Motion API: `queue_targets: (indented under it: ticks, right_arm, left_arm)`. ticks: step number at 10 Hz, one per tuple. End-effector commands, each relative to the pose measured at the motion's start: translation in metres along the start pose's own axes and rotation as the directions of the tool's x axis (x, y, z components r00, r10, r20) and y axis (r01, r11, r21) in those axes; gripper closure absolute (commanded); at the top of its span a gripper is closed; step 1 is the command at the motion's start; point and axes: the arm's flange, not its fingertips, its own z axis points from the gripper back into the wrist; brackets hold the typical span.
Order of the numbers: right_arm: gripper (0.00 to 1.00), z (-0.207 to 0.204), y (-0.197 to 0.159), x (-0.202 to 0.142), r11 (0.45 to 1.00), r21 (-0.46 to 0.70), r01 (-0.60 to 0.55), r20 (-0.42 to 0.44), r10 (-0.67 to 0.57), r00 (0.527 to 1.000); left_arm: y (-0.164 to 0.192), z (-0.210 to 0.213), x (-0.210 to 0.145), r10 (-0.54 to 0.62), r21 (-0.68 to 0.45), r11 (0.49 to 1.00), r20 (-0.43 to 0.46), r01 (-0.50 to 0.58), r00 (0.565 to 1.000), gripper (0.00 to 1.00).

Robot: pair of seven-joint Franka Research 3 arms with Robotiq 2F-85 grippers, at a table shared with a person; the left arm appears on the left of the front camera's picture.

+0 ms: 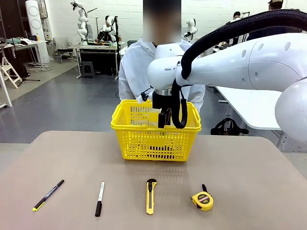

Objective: Place the items the person wants into the basket.
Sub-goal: Pick up the item the person points to and place it in the Market Basket.

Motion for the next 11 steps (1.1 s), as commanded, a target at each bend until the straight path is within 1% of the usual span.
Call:
queue_targets:
  ticks: [1,2,3,4,5,6,7,8,10,11]
  right_arm:
    - [0.0,0.031,0.0,-0.007,1.0,0.022,0.02,0.029,-0.021,0.999]
    - [0.0,0.075,0.01,-0.04,0.994,-0.014,0.11,0.053,-0.109,0.993]
    - [0.0,0.118,0.026,-0.088,0.972,-0.044,0.23,0.077,-0.226,0.971]
    - [0.0,0.154,0.05,-0.147,0.95,-0.088,0.3,0.118,-0.289,0.95]
    - [0.0,0.18,0.073,-0.211,0.918,-0.093,0.386,0.167,-0.368,0.915]
    - [0.0,0.204,0.096,-0.287,0.884,-0.044,0.465,0.235,-0.443,0.865]
    - [0.0,0.215,0.113,-0.334,0.878,0.0,0.478,0.29,-0.458,0.841]
    - [0.0,0.226,0.139,-0.407,0.889,0.042,0.456,0.415,-0.431,0.801]
    - [0.0,0.227,0.166,-0.517,0.915,0.128,0.382,0.602,-0.378,0.703]
    - [0.0,0.226,0.176,-0.569,0.927,0.153,0.344,0.675,-0.352,0.649]
  left_arm:
    - [0.001,0.001,-0.002,-0.016,-0.008,1.0,0.006,0.017,1.0,0.0]
    - [0.001,0.001,-0.002,-0.016,-0.008,1.0,0.006,0.017,1.0,0.0]
    - [0.001,0.001,-0.002,-0.016,-0.008,1.0,0.006,0.017,1.0,0.0]
    - [0.001,0.001,-0.002,-0.016,-0.008,1.0,0.006,0.017,1.0,0.0]
    - [0.001,0.001,-0.002,-0.016,-0.008,1.0,0.006,0.017,1.0,0.0]
    - [0.001,0.001,-0.002,-0.016,-0.008,1.0,0.006,0.017,1.0,0.0]
    - [0.001,0.001,-0.002,-0.016,-0.008,1.0,0.006,0.017,1.0,0.0]
    - [0.001,0.001,-0.002,-0.016,-0.008,1.0,0.006,0.017,1.0,0.0]
    - [0.001,0.001,-0.002,-0.016,-0.008,1.0,0.006,0.017,1.0,0.0]
    - [0.001,0.001,-0.002,-0.016,-0.008,1.0,0.006,0.017,1.0,0.0]
